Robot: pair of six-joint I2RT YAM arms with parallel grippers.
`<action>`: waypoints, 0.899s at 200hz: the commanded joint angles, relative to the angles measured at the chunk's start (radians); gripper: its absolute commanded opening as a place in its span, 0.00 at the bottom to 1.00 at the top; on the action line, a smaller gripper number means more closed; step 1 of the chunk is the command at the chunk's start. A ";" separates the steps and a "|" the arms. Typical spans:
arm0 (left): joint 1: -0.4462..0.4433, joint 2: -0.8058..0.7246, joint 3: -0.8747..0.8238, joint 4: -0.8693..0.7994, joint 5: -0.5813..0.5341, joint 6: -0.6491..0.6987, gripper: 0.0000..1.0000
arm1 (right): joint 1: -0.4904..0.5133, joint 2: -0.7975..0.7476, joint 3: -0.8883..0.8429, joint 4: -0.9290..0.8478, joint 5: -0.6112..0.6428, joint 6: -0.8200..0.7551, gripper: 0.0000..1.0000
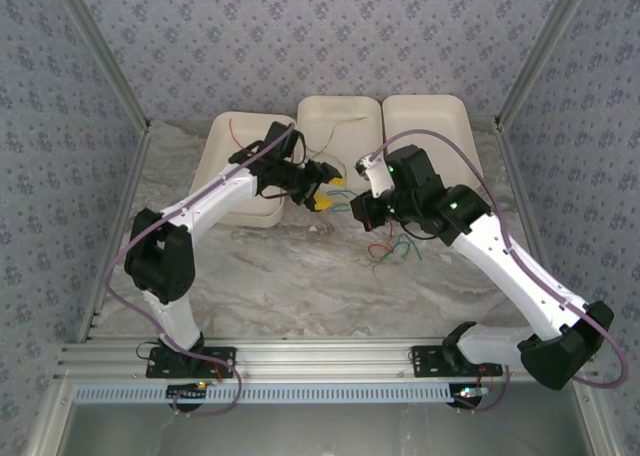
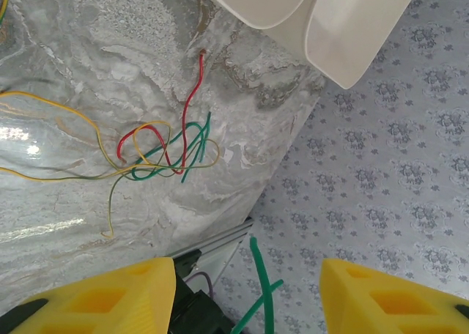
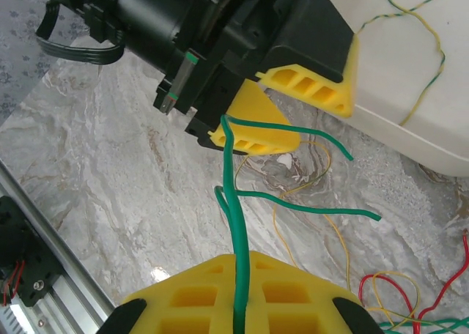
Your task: Untangle the cables
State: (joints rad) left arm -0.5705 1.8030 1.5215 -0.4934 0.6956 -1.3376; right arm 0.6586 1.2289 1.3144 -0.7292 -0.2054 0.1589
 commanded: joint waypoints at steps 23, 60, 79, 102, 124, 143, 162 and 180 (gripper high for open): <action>-0.015 0.026 0.051 -0.036 0.045 -0.267 0.46 | 0.054 0.024 0.015 -0.008 0.103 -0.048 0.00; -0.020 0.009 0.038 -0.073 0.056 -0.246 0.40 | 0.072 0.018 0.000 0.004 0.172 -0.053 0.00; -0.020 0.007 0.029 -0.079 0.061 -0.241 0.38 | 0.077 0.012 -0.009 0.010 0.186 -0.059 0.00; -0.021 0.011 0.033 -0.076 0.059 -0.240 0.27 | 0.091 0.012 -0.007 0.007 0.179 -0.068 0.00; -0.020 0.019 0.035 -0.067 0.053 -0.242 0.08 | 0.106 0.012 -0.001 -0.008 0.174 -0.068 0.00; -0.017 0.017 0.039 -0.072 0.035 -0.242 0.00 | 0.117 0.009 -0.001 -0.027 0.167 -0.068 0.00; 0.007 -0.003 0.061 -0.129 -0.027 -0.201 0.00 | 0.123 0.013 -0.005 -0.069 0.126 -0.074 0.00; 0.037 -0.034 0.091 -0.134 -0.095 -0.163 0.00 | 0.121 0.050 -0.008 -0.145 0.015 -0.085 0.00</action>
State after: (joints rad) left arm -0.5797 1.8160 1.5517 -0.5087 0.6971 -1.3365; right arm 0.7731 1.2552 1.3128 -0.7563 -0.0639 0.1089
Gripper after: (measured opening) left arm 0.067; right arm 0.079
